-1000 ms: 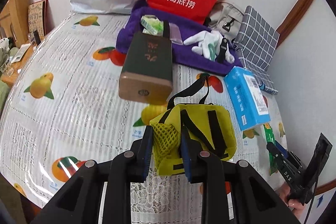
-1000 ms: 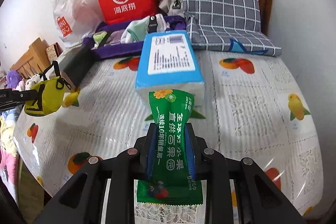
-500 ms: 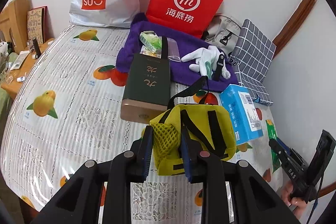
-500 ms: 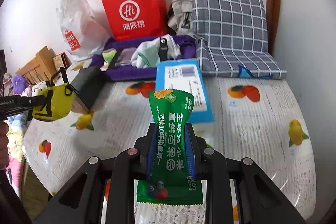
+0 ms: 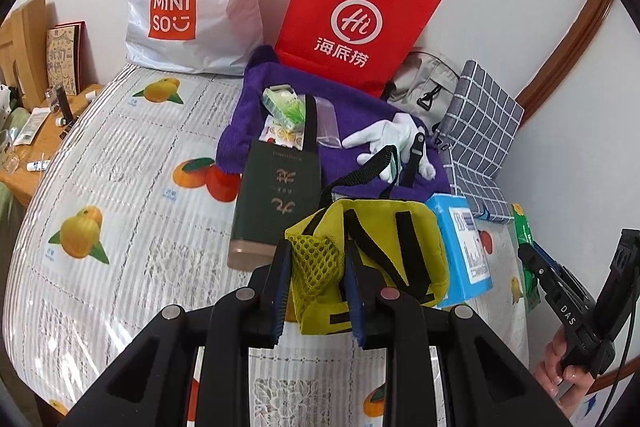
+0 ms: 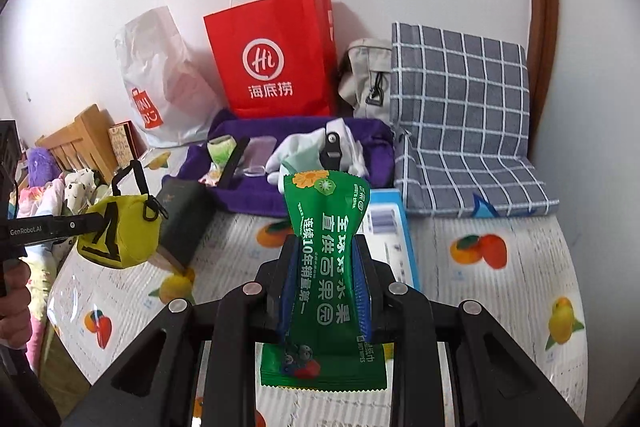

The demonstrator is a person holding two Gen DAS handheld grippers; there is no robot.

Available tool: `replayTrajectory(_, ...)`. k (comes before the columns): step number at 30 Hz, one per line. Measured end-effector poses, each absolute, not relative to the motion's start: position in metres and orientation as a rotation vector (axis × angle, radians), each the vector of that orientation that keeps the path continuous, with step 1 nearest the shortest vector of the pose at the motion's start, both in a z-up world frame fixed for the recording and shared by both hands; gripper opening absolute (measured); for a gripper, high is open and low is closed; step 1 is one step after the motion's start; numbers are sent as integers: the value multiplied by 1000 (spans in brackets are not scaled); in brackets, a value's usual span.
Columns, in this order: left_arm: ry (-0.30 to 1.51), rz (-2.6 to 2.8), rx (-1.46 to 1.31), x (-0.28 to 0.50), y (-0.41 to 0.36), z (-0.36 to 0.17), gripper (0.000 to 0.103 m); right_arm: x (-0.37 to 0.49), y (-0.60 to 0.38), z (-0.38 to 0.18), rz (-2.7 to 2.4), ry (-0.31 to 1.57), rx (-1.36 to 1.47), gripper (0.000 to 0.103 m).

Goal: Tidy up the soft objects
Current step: 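Lift and carry the yellow bag and green packet toward the purple towel with both tools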

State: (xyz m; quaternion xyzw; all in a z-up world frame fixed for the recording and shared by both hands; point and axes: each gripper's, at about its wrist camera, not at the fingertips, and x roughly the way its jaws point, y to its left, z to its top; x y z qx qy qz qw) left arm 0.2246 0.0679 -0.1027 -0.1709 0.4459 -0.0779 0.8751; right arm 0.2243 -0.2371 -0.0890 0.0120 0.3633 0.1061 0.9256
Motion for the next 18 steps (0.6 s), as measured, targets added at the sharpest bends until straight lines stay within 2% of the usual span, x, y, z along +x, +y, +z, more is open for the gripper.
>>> replayTrajectory(18, 888, -133, -322, 272, 68, -79, 24, 278, -228, -66, 220, 723, 39, 26)
